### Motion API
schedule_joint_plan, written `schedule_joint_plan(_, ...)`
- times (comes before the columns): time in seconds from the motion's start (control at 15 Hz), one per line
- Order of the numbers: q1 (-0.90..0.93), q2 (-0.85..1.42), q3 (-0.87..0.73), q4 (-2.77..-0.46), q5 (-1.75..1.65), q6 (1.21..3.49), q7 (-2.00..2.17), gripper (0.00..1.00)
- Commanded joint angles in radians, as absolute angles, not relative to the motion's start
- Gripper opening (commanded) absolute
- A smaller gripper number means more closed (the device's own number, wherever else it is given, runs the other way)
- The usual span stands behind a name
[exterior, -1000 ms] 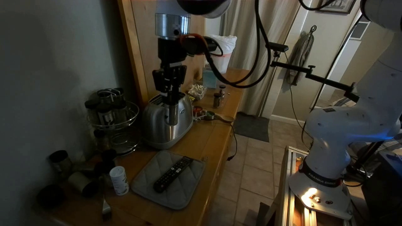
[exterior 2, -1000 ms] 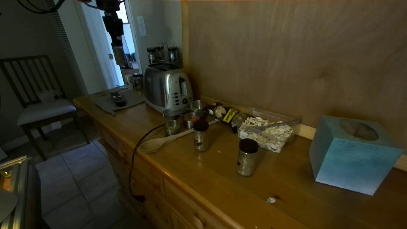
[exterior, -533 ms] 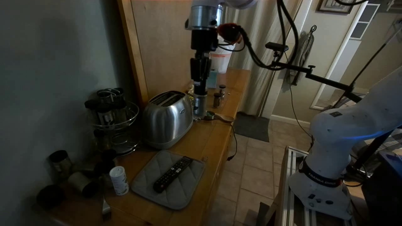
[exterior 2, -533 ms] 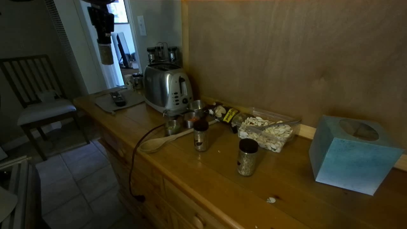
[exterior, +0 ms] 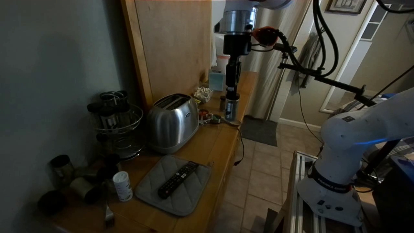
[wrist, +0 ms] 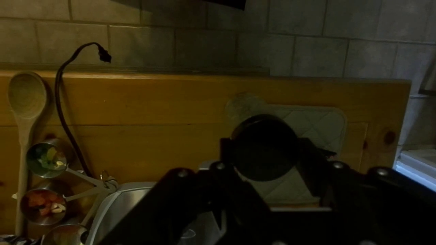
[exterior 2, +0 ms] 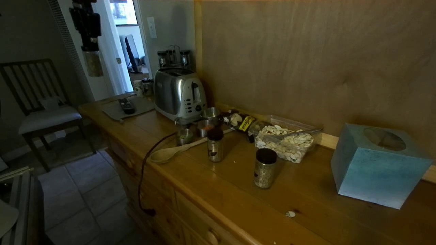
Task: Pick up the laying spice bottle on the bottom rack of the circular spice rack and put it on the counter
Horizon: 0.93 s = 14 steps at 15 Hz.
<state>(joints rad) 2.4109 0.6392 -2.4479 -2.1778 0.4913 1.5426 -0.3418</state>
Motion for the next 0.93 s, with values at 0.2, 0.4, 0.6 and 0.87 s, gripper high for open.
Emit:
schedule_joint_plan(0.2, 2.344, 0.67, -2.407, -2.173, 0.524, 1.519, -0.375, 0.25)
schedule_joint_plan(0.4, 2.317, 0.678, -2.373, -2.199, 0.534, 1.542, -0.385, 0.25)
schedule_joint_plan(0.6, 2.281, 0.69, -2.333, -2.222, 0.536, 1.552, -0.372, 0.25)
schedule_joint_plan(0.87, 2.252, 0.712, -2.321, -2.259, 0.544, 1.566, -0.382, 0.25)
